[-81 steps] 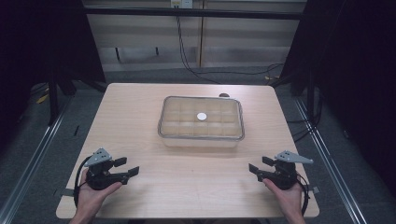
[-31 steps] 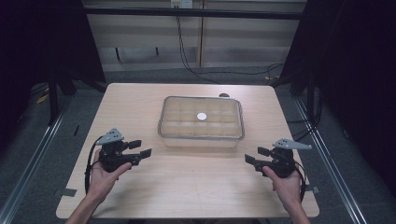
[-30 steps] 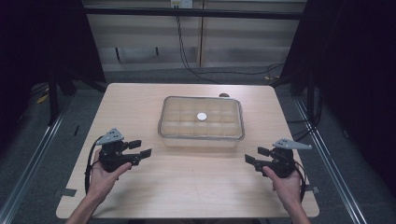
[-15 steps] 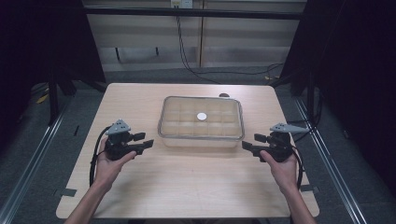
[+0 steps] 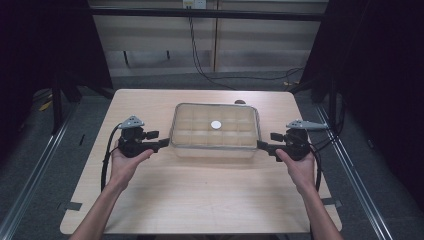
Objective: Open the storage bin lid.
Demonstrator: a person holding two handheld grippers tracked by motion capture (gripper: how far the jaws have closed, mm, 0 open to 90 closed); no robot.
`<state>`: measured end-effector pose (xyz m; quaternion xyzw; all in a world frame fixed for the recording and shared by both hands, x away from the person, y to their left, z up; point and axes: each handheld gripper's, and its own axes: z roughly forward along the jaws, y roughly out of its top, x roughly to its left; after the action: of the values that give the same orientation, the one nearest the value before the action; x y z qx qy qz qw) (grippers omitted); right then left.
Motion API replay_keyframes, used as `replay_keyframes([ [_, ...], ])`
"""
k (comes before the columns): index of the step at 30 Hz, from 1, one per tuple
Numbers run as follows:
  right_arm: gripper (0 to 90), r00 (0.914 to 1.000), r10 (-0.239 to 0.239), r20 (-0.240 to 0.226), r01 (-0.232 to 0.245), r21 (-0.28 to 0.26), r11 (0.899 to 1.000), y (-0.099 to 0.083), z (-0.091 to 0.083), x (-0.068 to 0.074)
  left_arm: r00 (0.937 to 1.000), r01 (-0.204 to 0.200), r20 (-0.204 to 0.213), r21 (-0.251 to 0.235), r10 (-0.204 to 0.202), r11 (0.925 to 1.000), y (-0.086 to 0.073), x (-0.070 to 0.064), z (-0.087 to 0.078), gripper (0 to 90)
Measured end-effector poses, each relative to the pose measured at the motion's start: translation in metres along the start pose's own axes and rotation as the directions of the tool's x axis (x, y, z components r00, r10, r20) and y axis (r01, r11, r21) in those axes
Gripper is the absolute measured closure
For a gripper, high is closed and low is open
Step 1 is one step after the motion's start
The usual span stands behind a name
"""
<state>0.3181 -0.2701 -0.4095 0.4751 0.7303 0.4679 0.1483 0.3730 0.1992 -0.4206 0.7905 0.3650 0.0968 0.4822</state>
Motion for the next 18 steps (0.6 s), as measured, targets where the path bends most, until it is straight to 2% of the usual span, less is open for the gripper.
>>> replay_keyframes([
  [2, 27.2, 1.0000, 0.004, 0.001, -0.004, -0.008, 1.000, 0.003, 0.001, -0.003, 1.0000, 0.007, 0.007, -0.004, -0.007, 1.0000, 0.002, 0.002, 0.002, 41.0],
  [5, 26.6, 1.0000, 0.002, 0.009, -0.002, -0.011, 1.000, 0.006, 0.005, -0.007, 1.0000, -0.004, 0.007, 0.008, 0.004, 1.0000, 0.008, 0.004, 0.008, 39.8],
  [7, 25.6, 0.9997, 0.021, 0.009, -0.020, -0.008, 1.000, 0.006, 0.010, -0.009, 0.9999, 0.007, 0.014, 0.000, -0.007, 1.0000, 0.012, 0.006, 0.012, 37.7],
  [9, 24.9, 0.9996, 0.024, 0.011, -0.025, 0.016, 1.000, 0.005, 0.020, -0.010, 0.9998, 0.018, -0.001, -0.003, -0.018, 0.9998, 0.017, 0.010, 0.019, 35.2],
  [12, 22.8, 0.9996, 0.027, 0.010, -0.027, 0.036, 0.999, 0.006, 0.026, -0.012, 0.9997, 0.025, 0.000, -0.008, -0.025, 0.9997, 0.019, 0.012, 0.023, 34.3],
  [13, 22.3, 0.9996, 0.027, 0.012, -0.028, 0.038, 0.999, 0.007, 0.028, -0.013, 0.9999, 0.012, -0.012, 0.010, -0.011, 0.9999, 0.020, 0.013, 0.024, 33.7],
  [14, 22.3, 0.9995, 0.030, 0.011, -0.030, 0.040, 0.999, 0.009, 0.031, -0.015, 0.9997, 0.012, -0.022, 0.008, -0.012, 0.9999, 0.019, 0.012, 0.026, 32.6],
  [17, 22.2, 0.9994, 0.032, 0.014, -0.032, 0.048, 0.998, 0.014, 0.036, -0.019, 0.9998, 0.014, -0.013, 0.029, -0.014, 0.9995, 0.017, 0.016, 0.031, 30.4],
  [18, 21.6, 0.9992, 0.035, 0.018, -0.036, 0.067, 0.997, 0.015, 0.041, -0.023, 0.9997, 0.020, -0.011, 0.030, -0.020, 0.9993, 0.016, 0.017, 0.033, 28.7],
])
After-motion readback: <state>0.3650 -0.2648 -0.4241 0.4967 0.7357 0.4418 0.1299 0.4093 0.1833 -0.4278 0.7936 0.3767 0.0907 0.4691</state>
